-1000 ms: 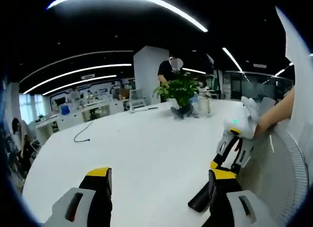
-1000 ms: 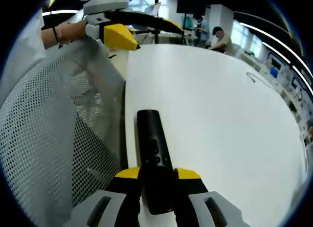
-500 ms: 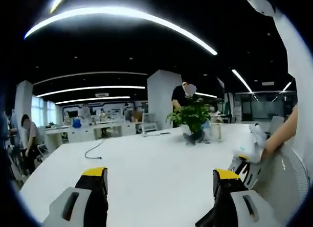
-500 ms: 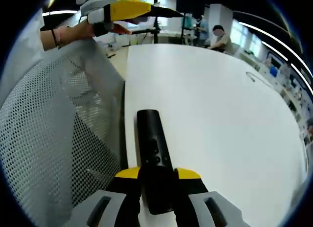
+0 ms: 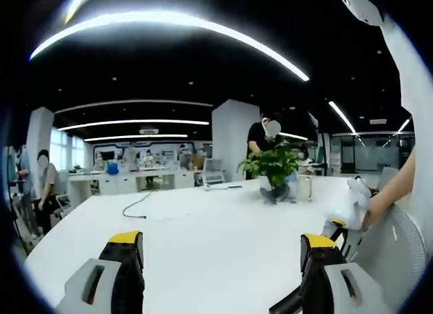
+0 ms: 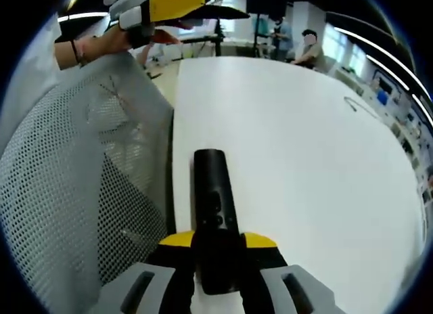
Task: Press the specified remote control buttons in sequence, fully releasing each button before pressing the next.
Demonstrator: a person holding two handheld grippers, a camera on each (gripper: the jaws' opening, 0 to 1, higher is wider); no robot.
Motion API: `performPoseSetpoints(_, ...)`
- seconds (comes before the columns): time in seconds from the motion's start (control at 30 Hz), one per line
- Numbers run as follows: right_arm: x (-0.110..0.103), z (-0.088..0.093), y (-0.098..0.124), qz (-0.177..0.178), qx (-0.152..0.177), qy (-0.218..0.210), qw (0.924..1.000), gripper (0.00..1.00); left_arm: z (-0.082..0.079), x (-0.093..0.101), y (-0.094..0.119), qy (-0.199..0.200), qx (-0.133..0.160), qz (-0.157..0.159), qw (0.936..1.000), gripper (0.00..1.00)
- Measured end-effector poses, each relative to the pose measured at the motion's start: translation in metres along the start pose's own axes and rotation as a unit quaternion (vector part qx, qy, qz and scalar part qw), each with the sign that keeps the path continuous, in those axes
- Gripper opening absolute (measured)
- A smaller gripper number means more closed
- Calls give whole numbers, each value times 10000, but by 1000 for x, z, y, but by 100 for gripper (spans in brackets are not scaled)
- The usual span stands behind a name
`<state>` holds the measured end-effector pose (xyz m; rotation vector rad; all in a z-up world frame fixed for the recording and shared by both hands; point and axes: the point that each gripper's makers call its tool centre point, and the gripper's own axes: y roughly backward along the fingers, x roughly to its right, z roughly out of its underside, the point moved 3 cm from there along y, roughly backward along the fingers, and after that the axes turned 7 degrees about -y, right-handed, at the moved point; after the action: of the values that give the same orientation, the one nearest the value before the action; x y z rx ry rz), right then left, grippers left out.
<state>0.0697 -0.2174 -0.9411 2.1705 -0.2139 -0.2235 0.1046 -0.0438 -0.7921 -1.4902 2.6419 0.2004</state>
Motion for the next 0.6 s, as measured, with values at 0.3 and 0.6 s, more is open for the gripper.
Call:
performPoseSetpoints(0.3, 8, -3, -2, -42, -223, 128, 9997, 21, 2, 1, 2, 58, -46, -11, 10000, 100)
performPoseSetpoints(0.6, 19, -7, -3, -28, -314, 199, 9993, 21, 3, 1, 4, 91, -33, -26, 9999, 100)
